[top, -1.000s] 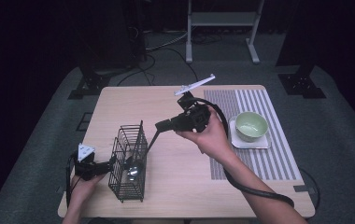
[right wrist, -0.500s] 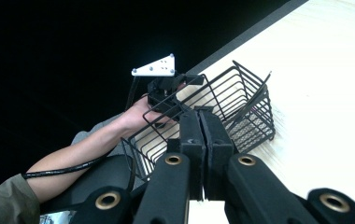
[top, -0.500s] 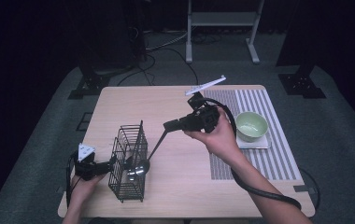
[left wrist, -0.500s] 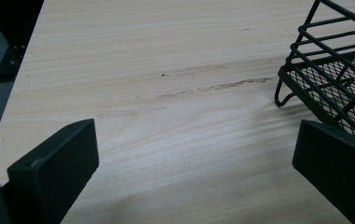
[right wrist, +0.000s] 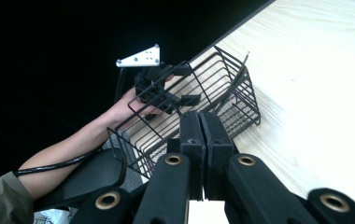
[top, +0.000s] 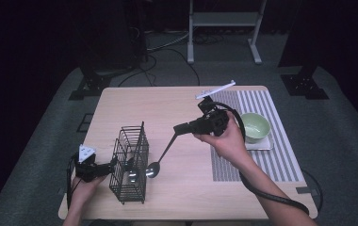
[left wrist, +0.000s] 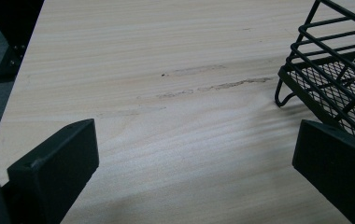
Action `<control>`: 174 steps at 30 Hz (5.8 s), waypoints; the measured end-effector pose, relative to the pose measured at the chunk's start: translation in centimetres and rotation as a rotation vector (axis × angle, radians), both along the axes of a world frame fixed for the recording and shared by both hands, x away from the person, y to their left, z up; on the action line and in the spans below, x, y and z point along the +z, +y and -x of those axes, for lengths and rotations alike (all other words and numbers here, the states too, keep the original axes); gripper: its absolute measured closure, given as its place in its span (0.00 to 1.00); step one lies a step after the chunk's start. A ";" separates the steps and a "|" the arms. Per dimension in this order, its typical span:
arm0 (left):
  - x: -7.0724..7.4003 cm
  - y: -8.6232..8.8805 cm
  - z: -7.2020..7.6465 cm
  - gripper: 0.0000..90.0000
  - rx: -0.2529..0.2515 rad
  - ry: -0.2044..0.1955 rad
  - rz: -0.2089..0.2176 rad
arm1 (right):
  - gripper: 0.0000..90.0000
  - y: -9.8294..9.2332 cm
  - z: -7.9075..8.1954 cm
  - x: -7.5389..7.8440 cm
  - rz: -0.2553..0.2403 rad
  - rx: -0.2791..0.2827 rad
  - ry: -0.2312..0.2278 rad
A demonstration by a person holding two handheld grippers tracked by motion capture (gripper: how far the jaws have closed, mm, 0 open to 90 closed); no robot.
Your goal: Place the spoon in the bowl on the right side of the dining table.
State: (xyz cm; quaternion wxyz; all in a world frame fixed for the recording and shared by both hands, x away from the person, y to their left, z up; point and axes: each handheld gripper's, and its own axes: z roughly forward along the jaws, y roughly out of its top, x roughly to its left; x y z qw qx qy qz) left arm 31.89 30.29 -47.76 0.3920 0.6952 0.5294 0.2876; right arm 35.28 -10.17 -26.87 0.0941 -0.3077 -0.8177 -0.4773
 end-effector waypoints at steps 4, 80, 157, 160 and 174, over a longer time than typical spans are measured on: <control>0.0 0.0 0.0 0.00 0.000 0.000 0.000 | 0.98 -0.3 -0.1 -0.4 0.003 -0.010 0.007; 0.0 0.0 0.0 0.00 0.003 0.002 -0.001 | 0.98 -10.4 -1.8 -6.1 0.084 -0.237 0.083; 0.0 0.0 -0.1 0.00 0.008 0.002 -0.003 | 0.98 -22.1 -2.2 -5.0 0.036 -0.563 0.072; 0.0 0.0 -0.1 0.00 0.008 0.001 -0.002 | 0.98 -22.4 -2.1 -4.9 0.032 -0.573 0.068; 0.0 0.0 -0.1 0.00 0.008 0.002 -0.003 | 0.98 -24.2 -2.2 -4.2 0.015 -0.632 0.054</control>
